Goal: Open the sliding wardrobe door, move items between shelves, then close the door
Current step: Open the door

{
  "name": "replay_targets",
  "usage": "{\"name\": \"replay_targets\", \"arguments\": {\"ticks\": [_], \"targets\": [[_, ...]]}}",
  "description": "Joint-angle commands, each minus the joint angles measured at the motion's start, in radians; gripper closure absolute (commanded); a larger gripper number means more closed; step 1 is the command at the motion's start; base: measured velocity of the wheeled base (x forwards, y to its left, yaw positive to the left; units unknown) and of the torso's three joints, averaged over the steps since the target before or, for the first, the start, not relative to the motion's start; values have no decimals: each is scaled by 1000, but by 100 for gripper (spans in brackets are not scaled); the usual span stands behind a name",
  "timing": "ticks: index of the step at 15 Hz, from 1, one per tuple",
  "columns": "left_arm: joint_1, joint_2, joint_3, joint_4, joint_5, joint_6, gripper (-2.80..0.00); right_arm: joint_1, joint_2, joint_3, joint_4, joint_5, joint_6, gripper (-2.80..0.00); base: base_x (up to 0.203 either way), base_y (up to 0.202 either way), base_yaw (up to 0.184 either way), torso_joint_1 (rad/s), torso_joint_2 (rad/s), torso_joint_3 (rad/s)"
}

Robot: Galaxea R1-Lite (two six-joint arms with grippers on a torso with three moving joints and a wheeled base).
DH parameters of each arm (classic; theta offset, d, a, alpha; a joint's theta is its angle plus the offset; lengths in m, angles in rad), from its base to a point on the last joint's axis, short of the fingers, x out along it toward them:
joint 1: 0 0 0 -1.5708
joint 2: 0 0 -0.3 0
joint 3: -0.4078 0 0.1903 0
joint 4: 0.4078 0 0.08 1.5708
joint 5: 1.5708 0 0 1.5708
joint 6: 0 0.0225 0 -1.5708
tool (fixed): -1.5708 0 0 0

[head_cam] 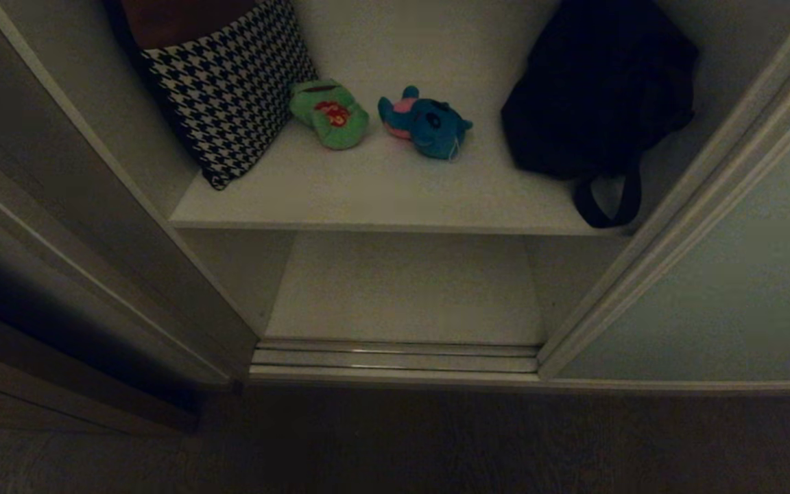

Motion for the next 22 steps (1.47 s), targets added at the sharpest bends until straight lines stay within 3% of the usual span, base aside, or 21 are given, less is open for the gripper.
{"name": "replay_targets", "arguments": {"ticks": [1,15,22], "targets": [[0,-1,7,-1,-4,9,0,0,-2,0,0,0,-1,0,0,0,0,0,0,0],[0,-1,7,-5,-3,-4,0,0,-2,0,0,0,-1,0,0,0,0,0,0,0],[0,0,7,-5,-3,-2,0,0,-2,0,0,0,-1,0,172,0,0,-1,2,5]]}}
